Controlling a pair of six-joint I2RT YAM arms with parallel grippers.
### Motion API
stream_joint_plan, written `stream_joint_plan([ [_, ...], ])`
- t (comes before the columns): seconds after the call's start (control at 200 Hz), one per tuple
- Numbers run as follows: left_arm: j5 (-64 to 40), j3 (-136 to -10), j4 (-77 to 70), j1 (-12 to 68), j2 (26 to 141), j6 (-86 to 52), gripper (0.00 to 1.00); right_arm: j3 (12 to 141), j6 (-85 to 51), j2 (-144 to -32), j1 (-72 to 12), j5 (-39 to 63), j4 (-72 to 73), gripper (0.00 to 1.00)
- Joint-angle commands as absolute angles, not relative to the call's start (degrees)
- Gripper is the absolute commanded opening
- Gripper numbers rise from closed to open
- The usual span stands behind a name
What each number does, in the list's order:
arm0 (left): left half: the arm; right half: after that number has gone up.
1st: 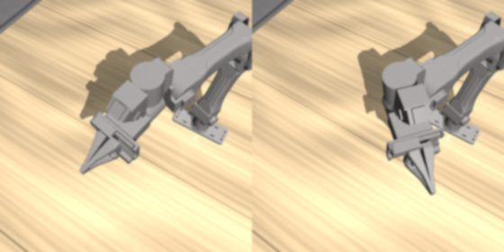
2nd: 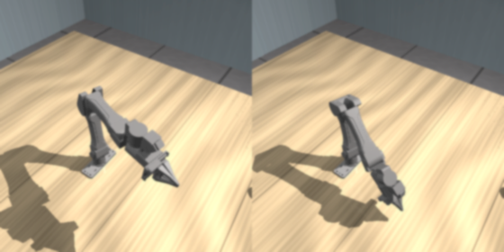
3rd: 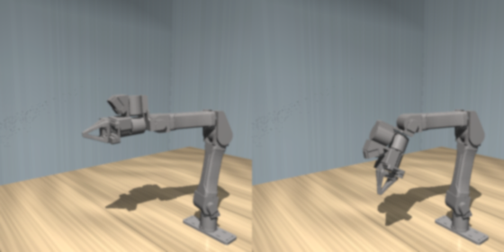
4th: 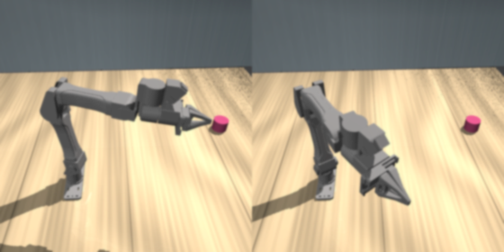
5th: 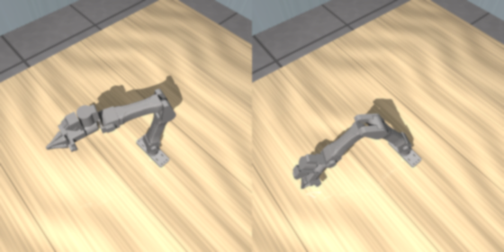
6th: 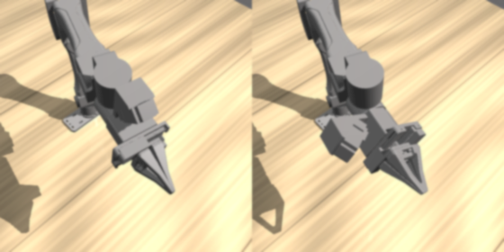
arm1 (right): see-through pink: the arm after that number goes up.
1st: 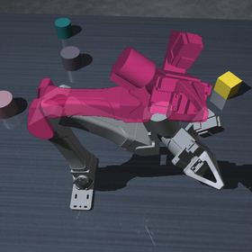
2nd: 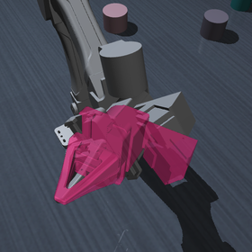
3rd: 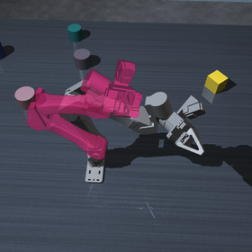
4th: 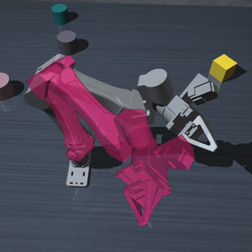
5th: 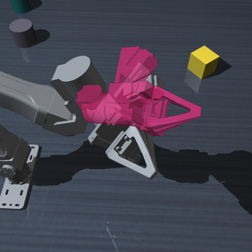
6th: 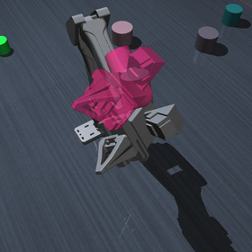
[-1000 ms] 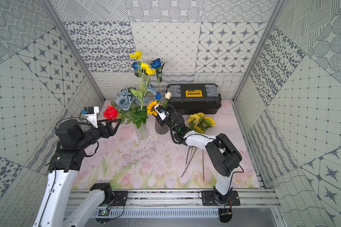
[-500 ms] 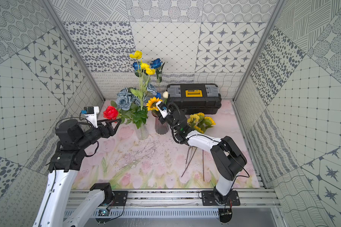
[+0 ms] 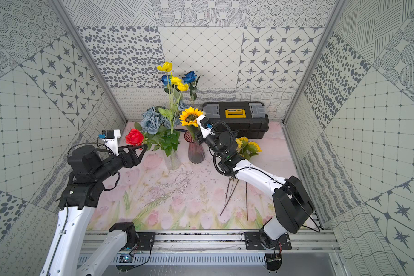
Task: Pick out yellow flowers from the vase
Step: Pick up the flower from the vase.
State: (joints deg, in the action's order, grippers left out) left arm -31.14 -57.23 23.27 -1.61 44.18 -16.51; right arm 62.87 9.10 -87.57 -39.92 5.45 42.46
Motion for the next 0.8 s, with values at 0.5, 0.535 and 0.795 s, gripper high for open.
stream_joint_plan([
  [0.5,-32.7,-57.4,19.5,-1.8,43.9,-16.6,0.78,64.6,7.4,-69.1,-40.2,3.2,32.3,0.36],
  [0.535,-32.7,-57.4,19.6,-1.8,43.9,-16.6,0.78,64.5,7.6,-67.9,-40.2,3.0,31.5,0.36],
  [0.795,-32.7,-57.4,19.3,-1.8,44.2,-16.5,0.78,64.5,8.4,-59.2,-40.1,-0.2,22.6,0.35],
])
